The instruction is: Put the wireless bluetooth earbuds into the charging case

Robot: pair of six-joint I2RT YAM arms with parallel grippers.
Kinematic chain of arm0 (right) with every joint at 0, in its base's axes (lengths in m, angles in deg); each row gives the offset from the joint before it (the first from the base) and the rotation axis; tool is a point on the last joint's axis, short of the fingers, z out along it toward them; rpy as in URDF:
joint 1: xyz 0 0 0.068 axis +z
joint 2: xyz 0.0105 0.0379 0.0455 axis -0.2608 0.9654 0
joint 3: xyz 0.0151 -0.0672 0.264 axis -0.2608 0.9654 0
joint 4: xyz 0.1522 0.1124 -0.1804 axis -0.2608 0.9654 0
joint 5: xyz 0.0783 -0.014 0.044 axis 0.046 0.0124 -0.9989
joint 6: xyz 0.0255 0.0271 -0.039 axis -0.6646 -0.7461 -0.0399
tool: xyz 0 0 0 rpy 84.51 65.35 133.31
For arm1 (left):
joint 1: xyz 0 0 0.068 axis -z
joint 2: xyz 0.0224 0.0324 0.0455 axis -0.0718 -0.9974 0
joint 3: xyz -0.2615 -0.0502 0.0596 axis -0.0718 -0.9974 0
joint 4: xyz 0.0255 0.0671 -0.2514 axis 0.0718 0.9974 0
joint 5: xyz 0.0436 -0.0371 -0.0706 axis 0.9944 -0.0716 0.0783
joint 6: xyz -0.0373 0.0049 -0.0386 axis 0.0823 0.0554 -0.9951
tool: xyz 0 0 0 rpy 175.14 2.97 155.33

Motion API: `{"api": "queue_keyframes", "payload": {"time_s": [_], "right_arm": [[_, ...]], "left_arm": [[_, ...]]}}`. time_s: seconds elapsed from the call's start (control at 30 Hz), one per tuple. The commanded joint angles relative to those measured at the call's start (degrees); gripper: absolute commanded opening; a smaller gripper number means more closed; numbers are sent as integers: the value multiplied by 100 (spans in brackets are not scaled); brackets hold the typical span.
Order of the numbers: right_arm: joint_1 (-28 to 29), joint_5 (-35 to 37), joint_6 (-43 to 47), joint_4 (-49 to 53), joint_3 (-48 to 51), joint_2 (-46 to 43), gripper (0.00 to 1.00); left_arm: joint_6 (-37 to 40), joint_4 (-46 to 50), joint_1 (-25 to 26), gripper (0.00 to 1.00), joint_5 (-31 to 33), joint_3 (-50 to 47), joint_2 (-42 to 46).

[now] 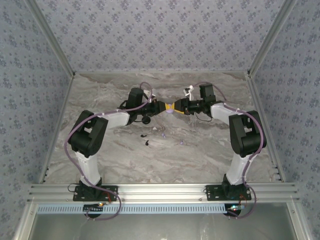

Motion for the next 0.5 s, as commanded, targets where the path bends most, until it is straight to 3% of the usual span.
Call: {"api": "queue_keyframes", "payload": {"time_s": [0.0, 0.23, 0.47], "right_arm": [[60, -278, -95, -149, -114, 81, 38], [76, -367, -214, -291, -149, 169, 37], [77, -386, -365, -498, -119, 125, 25]], "left_arm": [[21, -281, 20, 15, -153, 15, 190], [-44, -416, 78, 14, -183, 15, 163], [-74, -440, 94, 14, -195, -9, 167]]}}
